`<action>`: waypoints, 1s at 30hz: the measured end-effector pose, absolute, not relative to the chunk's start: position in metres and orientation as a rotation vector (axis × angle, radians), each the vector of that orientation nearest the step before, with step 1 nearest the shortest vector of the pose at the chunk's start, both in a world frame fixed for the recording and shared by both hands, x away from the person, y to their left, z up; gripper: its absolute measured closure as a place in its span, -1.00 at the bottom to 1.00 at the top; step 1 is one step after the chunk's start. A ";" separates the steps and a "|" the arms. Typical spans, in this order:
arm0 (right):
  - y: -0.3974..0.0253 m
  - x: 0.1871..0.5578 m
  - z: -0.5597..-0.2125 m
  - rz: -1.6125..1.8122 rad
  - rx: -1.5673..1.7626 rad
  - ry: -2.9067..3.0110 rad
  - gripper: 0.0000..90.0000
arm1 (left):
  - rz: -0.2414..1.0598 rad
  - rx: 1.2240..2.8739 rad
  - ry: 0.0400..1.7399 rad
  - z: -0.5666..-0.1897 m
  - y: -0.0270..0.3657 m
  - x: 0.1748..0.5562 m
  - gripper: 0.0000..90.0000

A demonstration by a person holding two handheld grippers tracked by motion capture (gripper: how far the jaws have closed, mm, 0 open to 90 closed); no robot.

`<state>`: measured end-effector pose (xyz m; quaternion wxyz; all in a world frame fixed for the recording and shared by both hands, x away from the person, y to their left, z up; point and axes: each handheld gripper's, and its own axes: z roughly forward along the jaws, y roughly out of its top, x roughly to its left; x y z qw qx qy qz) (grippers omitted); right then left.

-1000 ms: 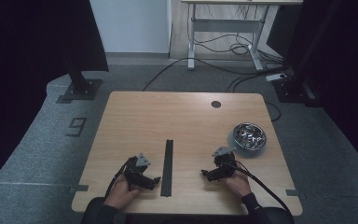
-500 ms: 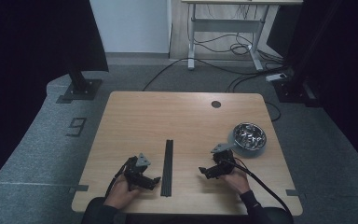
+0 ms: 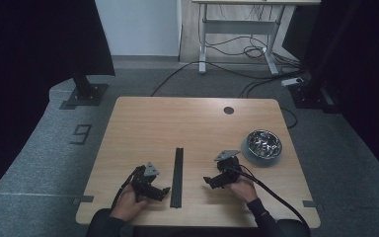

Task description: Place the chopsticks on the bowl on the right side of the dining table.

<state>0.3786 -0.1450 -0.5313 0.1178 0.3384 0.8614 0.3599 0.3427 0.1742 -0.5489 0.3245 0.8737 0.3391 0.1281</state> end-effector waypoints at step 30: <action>-0.106 0.391 -0.531 1.063 1.001 2.552 -1.00 | 0.336 2.291 0.891 -0.549 0.174 0.343 -1.00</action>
